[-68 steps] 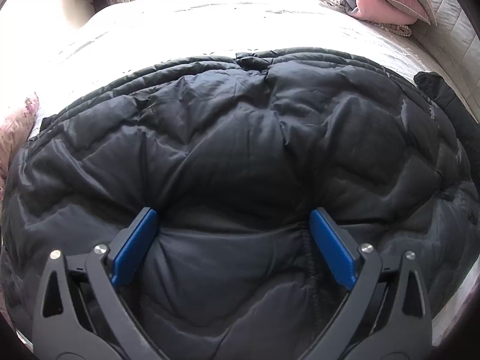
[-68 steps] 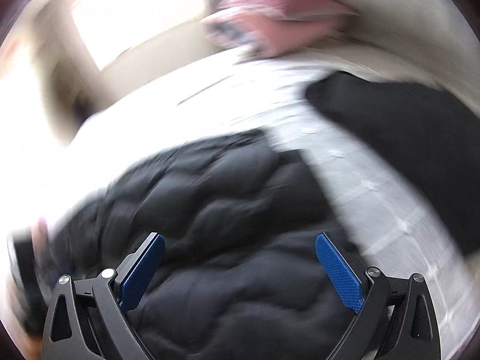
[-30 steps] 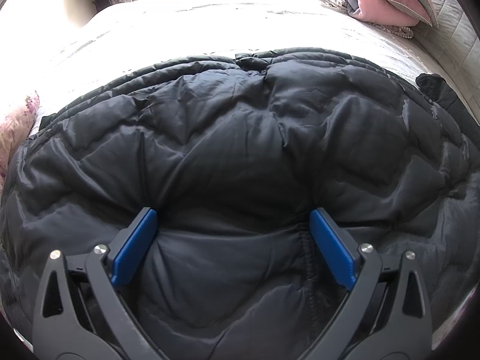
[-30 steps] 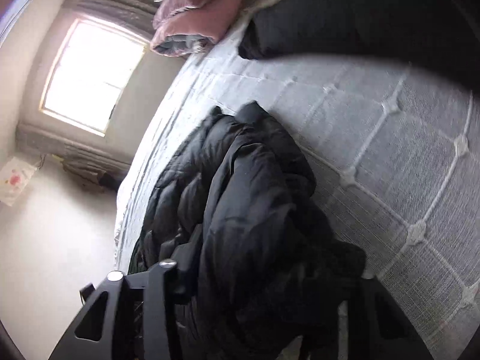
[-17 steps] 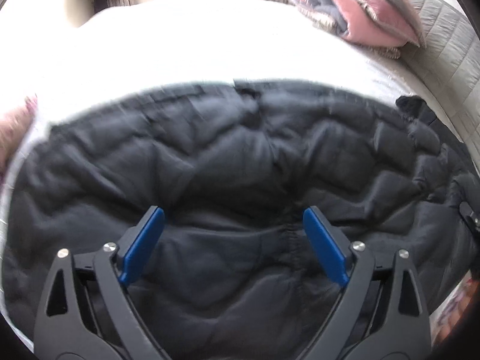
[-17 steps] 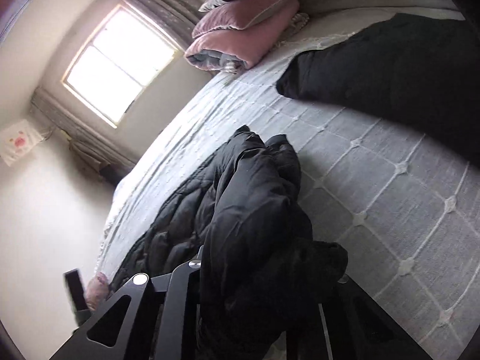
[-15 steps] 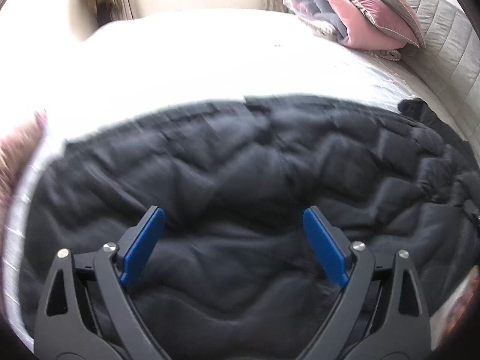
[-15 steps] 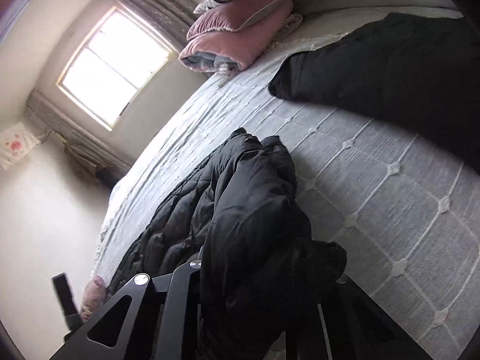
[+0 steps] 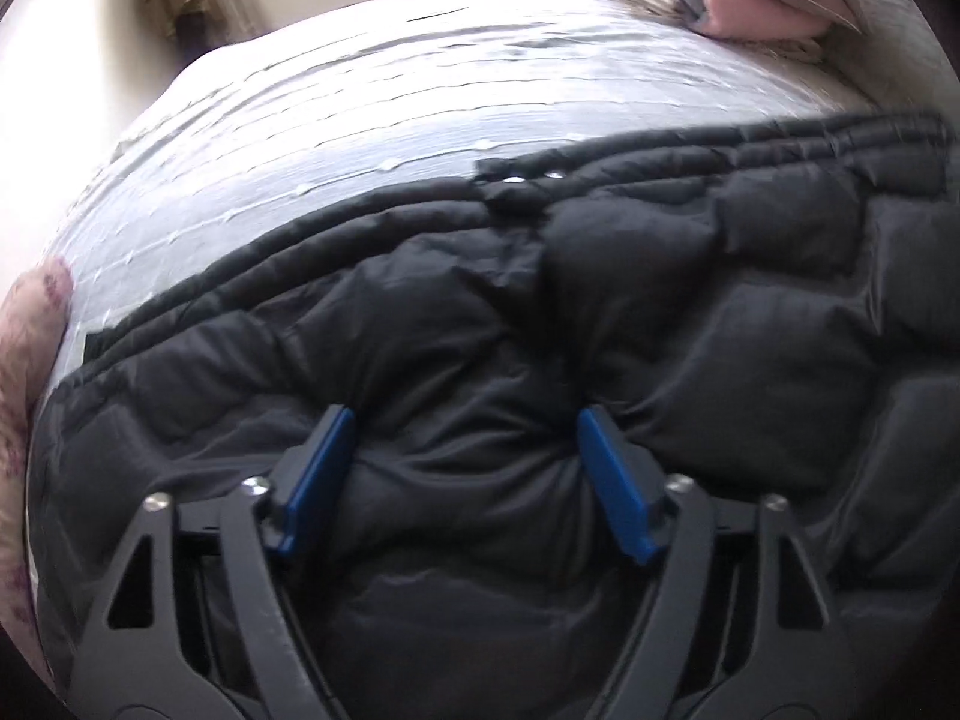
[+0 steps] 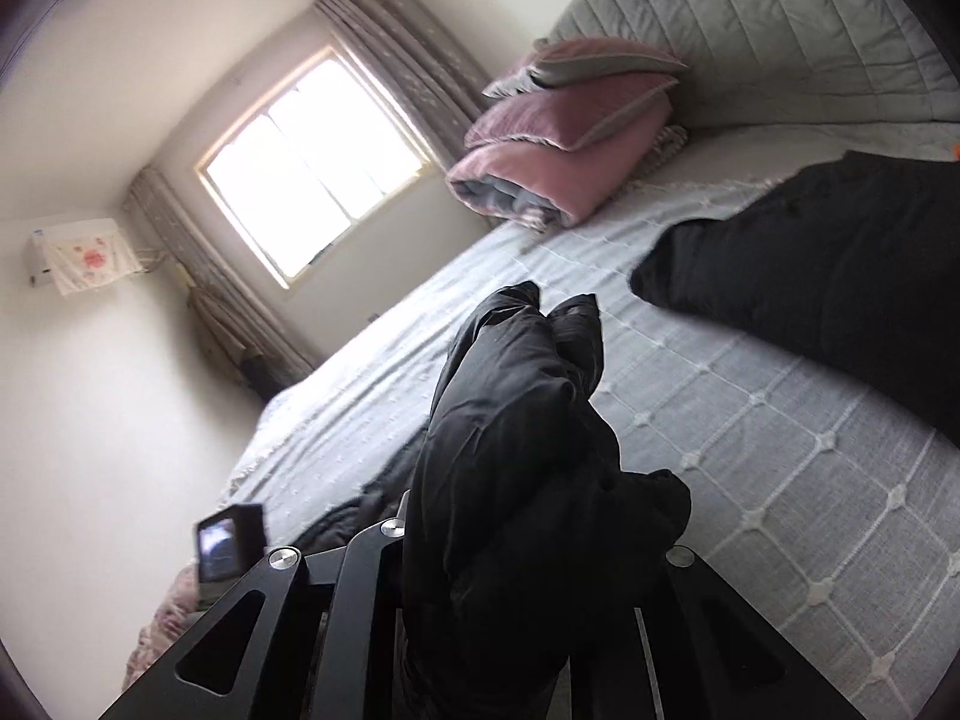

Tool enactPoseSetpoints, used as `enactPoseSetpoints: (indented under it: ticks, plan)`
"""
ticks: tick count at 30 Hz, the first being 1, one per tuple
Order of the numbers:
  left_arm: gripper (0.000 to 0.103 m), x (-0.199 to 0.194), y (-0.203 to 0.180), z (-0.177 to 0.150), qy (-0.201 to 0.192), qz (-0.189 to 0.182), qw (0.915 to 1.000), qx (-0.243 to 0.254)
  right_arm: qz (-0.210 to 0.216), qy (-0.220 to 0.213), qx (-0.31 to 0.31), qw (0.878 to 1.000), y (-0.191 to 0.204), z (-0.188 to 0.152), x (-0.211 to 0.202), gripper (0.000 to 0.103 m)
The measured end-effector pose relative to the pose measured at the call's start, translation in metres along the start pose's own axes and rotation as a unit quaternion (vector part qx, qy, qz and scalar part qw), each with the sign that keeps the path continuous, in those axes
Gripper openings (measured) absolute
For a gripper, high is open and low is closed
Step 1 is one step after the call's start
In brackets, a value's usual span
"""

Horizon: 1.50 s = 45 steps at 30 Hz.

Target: Fold large clothes

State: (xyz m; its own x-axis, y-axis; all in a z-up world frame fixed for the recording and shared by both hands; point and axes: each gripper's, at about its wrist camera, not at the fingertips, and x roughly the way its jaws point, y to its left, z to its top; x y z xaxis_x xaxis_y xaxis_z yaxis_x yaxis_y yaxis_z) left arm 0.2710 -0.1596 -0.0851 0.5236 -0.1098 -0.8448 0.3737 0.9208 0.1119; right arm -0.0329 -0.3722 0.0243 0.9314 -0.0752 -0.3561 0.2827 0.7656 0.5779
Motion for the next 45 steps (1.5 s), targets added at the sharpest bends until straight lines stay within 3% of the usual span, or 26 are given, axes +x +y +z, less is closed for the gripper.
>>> enactPoseSetpoints:
  ticks: [8,15,21,25,29,30,31,32,34,40,45]
  plan:
    - [0.073,0.0,0.006,-0.001,0.008,-0.019,0.9997,-0.01,0.042,-0.03,-0.073,0.996,0.04,-0.009,-0.007,0.014]
    - [0.073,-0.055,0.062,-0.018,-0.022,-0.085,0.9938,-0.069,0.038,-0.032,-0.072,0.996,0.042,-0.002,0.004,0.014]
    - [0.073,-0.096,0.146,-0.066,-0.044,-0.08,0.9868,-0.134,-0.008,-0.025,-0.026,0.999,0.018,0.007,0.008,0.014]
    - [0.073,-0.101,0.209,-0.099,-0.031,-0.047,0.9815,-0.183,-0.061,-0.013,0.033,0.998,-0.013,0.011,0.008,0.014]
    - [0.073,-0.104,0.248,-0.142,-0.031,-0.021,0.9783,-0.204,-0.085,-0.017,0.034,0.996,-0.016,0.011,0.0,0.014]
    - [0.071,-0.101,0.256,-0.149,-0.026,-0.038,0.9767,-0.21,-0.086,-0.019,0.03,0.996,-0.014,0.012,-0.003,0.014]
    - [0.055,-0.097,0.261,-0.157,-0.017,-0.074,0.9728,-0.219,-0.087,-0.022,0.023,0.996,-0.009,0.012,-0.005,0.014]
    - [0.034,-0.088,0.264,-0.164,0.0,-0.124,0.9646,-0.232,-0.09,-0.027,0.01,0.996,0.0,0.012,-0.009,0.014]
    - [0.015,-0.074,0.263,-0.17,0.018,-0.155,0.9582,-0.24,-0.095,-0.037,-0.017,0.995,0.018,0.009,-0.014,0.014]
    - [0.008,-0.072,0.252,-0.167,0.005,-0.136,0.9686,-0.208,-0.1,-0.076,-0.112,0.986,0.079,-0.005,-0.029,0.014]
    - [0.008,-0.072,0.255,-0.167,0.007,-0.145,0.9677,-0.206,-0.067,-0.106,-0.239,0.963,0.146,-0.031,-0.036,0.014]
